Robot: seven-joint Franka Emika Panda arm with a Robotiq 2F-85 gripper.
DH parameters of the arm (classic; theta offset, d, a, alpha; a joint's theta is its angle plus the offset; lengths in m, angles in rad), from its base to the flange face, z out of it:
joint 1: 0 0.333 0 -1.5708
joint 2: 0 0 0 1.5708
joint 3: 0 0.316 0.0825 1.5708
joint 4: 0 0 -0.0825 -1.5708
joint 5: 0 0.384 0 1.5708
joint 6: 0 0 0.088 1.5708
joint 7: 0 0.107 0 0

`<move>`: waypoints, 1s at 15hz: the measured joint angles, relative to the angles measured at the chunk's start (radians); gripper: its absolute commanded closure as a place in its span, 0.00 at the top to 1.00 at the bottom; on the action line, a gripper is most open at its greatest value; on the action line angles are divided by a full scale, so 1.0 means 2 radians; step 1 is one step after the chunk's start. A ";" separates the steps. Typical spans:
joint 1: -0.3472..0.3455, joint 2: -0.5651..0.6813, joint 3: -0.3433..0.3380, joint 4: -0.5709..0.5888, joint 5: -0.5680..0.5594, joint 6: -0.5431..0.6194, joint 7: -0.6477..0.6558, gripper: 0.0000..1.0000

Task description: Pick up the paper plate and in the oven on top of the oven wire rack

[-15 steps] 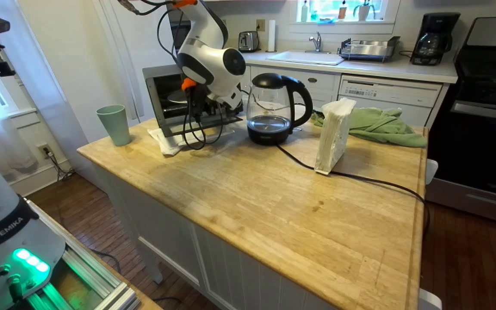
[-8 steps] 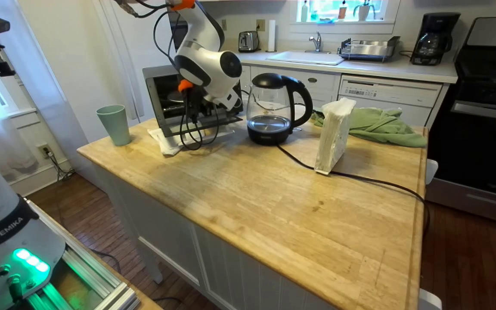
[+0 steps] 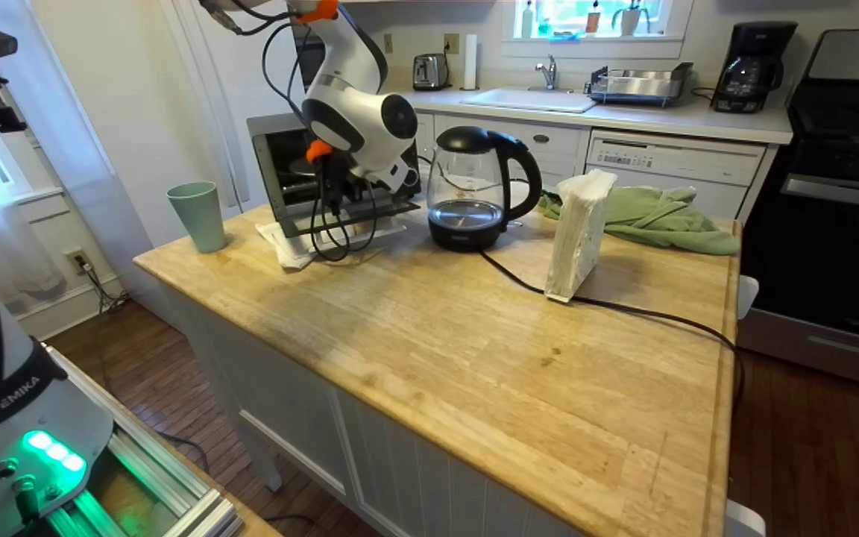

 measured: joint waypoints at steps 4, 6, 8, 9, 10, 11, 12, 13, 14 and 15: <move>0.000 0.005 0.000 0.002 0.000 -0.014 -0.009 0.00; 0.000 0.008 0.000 0.004 0.000 -0.019 -0.012 0.00; 0.000 0.011 0.000 0.007 0.000 -0.023 -0.015 0.00; 0.000 0.012 0.000 0.008 0.000 -0.024 -0.016 0.00; 0.000 0.013 0.000 0.009 0.000 -0.026 -0.016 0.00; -0.001 0.014 0.000 0.010 0.000 -0.028 -0.018 0.00; -0.001 0.015 0.000 0.011 0.000 -0.031 -0.021 0.00; -0.001 0.016 0.000 0.012 0.000 -0.032 -0.025 0.00; -0.001 0.016 0.000 0.013 0.000 -0.033 -0.027 0.00; -0.001 0.017 0.000 0.014 0.000 -0.033 -0.029 0.00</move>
